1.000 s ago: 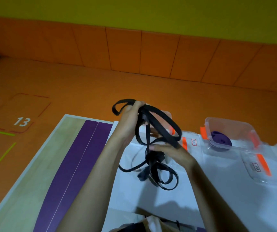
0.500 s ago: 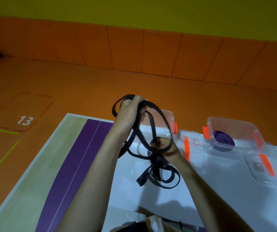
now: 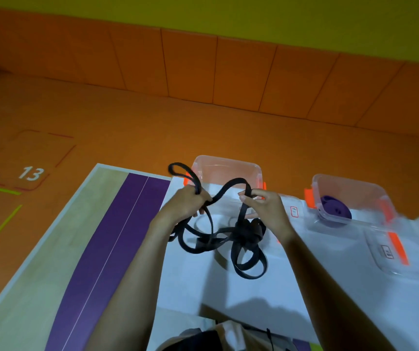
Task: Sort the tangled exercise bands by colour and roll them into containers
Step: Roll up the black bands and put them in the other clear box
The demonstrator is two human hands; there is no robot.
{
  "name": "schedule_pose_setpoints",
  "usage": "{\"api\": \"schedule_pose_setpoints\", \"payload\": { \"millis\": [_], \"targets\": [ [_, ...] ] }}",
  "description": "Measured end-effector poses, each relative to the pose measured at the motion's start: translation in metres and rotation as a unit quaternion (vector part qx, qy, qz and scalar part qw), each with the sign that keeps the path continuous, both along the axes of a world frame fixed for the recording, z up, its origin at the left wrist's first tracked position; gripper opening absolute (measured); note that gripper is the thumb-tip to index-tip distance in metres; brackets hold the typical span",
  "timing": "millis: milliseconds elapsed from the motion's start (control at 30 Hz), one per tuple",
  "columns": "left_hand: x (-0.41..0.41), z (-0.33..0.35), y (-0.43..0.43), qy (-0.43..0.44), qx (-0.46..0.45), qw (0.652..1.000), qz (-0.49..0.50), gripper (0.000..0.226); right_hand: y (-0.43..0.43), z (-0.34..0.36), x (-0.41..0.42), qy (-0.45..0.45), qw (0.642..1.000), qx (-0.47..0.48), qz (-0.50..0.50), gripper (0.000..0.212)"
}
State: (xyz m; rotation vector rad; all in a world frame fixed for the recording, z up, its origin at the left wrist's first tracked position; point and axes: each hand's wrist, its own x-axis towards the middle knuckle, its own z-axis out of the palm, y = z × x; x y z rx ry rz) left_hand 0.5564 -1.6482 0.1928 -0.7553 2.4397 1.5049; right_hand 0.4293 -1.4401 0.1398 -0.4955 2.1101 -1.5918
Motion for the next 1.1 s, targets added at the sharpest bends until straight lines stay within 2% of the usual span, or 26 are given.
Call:
{"api": "schedule_pose_setpoints", "payload": {
  "millis": [100,167,267,333,433,500,567,667,733,767,833,933,1000,1100],
  "targets": [
    [-0.007,-0.024,0.023,-0.022,0.011,0.999,-0.043,0.031,-0.007,-0.007,0.003,0.042,0.999,0.033,0.004,0.017],
    [-0.011,-0.042,0.038,-0.021,0.017,0.998,-0.052,0.031,-0.014,-0.011,0.006,0.034,0.999,0.042,0.003,0.014],
    [-0.016,-0.064,0.051,0.002,0.012,0.998,-0.056,0.020,-0.018,-0.019,0.010,0.028,0.997,0.067,0.006,0.020],
    [-0.017,-0.075,0.056,0.028,0.011,0.999,-0.045,0.024,-0.020,-0.025,0.011,0.030,0.996,0.080,-0.001,0.023],
    [-0.020,-0.087,0.060,0.045,-0.041,0.998,0.010,0.024,-0.021,-0.026,0.015,0.033,0.998,0.048,0.021,0.003],
    [-0.019,-0.093,0.056,0.045,-0.042,0.998,0.034,0.023,-0.013,-0.024,0.013,-0.005,0.997,0.014,0.075,0.023],
    [-0.015,-0.099,0.045,0.027,-0.025,0.998,0.047,0.019,-0.001,-0.031,0.005,-0.006,0.991,0.033,0.131,0.037],
    [-0.008,-0.101,0.027,0.017,0.014,1.000,0.022,0.026,0.010,-0.056,-0.006,0.045,0.963,0.146,0.220,0.079],
    [-0.004,-0.099,0.020,0.021,0.040,0.999,-0.003,0.030,0.005,-0.065,-0.007,0.068,0.921,0.248,0.292,0.092],
    [-0.003,-0.097,0.019,0.018,0.045,0.999,-0.010,0.031,0.001,-0.064,-0.006,0.084,0.894,0.291,0.332,0.089],
    [0.001,-0.094,0.016,0.017,0.045,0.999,-0.008,0.032,-0.007,-0.061,-0.006,0.133,0.843,0.335,0.398,0.066],
    [0.005,-0.095,0.010,0.018,0.034,0.999,0.012,0.034,-0.012,-0.066,-0.006,0.179,0.809,0.353,0.435,0.028],
    [0.006,-0.097,0.005,0.019,0.023,0.999,0.031,0.037,-0.011,-0.079,-0.004,0.191,0.799,0.370,0.434,0.031],
    [0.007,-0.098,0.002,0.015,0.021,0.998,0.057,0.041,-0.007,-0.098,0.003,0.267,0.797,0.356,0.407,0.029]
  ]
}}
